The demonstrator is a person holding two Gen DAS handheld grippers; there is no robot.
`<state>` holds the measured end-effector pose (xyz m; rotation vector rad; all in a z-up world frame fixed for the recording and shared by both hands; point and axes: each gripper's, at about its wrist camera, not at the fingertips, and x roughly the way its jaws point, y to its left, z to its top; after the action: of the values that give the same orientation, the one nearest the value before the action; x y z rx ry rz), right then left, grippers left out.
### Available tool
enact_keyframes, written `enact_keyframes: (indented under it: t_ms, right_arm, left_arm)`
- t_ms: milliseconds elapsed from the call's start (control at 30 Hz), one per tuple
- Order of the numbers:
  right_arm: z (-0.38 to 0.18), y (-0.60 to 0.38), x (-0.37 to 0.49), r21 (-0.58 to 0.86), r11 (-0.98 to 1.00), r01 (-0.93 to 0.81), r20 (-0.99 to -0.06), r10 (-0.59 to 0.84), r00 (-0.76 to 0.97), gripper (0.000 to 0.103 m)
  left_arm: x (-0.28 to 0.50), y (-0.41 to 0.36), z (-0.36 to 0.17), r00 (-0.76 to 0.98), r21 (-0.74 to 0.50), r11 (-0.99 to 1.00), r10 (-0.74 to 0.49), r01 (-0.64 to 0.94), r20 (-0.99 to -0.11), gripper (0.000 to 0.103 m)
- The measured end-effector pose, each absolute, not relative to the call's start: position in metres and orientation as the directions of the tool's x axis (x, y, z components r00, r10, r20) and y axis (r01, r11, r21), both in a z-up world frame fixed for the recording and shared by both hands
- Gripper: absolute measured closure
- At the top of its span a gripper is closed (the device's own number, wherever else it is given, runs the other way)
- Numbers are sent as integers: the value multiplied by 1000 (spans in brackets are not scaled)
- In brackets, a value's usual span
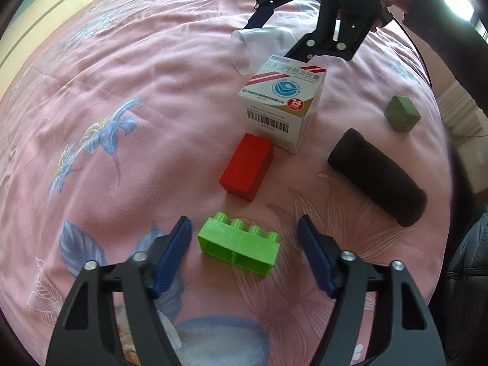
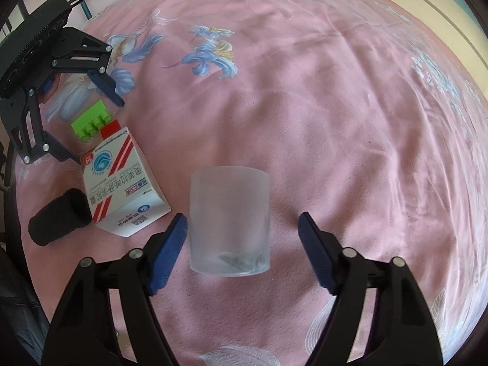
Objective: Collect trash
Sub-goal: 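Grasp the green toy brick with the left tool while the right tool grasps the clear cup, then carry the green brick and clear cup with both tools over the trash bin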
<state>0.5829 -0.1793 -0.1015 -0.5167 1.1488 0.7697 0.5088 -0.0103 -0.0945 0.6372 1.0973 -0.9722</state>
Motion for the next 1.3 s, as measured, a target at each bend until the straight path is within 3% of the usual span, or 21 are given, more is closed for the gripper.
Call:
enact_keyframes:
  t_ms: [200, 367, 900, 1300]
  right_arm:
    - [-100, -181, 584, 16, 643, -766, -943, 266, 203, 44]
    - [-101, -181, 585, 17, 637, -770, -945, 262, 196, 52]
    - [-102, -183, 579, 31, 622, -782, -955, 249, 160, 56]
    - [-48, -199, 497, -29, 587, -809, -940, 258, 221, 56]
  left_arm:
    - [505, -10, -93, 129, -36, 452, -330, 891, -935, 41]
    - [504, -9, -94, 119, -44, 444, -333, 895, -935, 55]
    - [496, -3, -87, 122, -56, 452, -354, 890, -927, 56]
    - [448, 14, -42, 192, -7, 473, -370, 881, -909, 56]
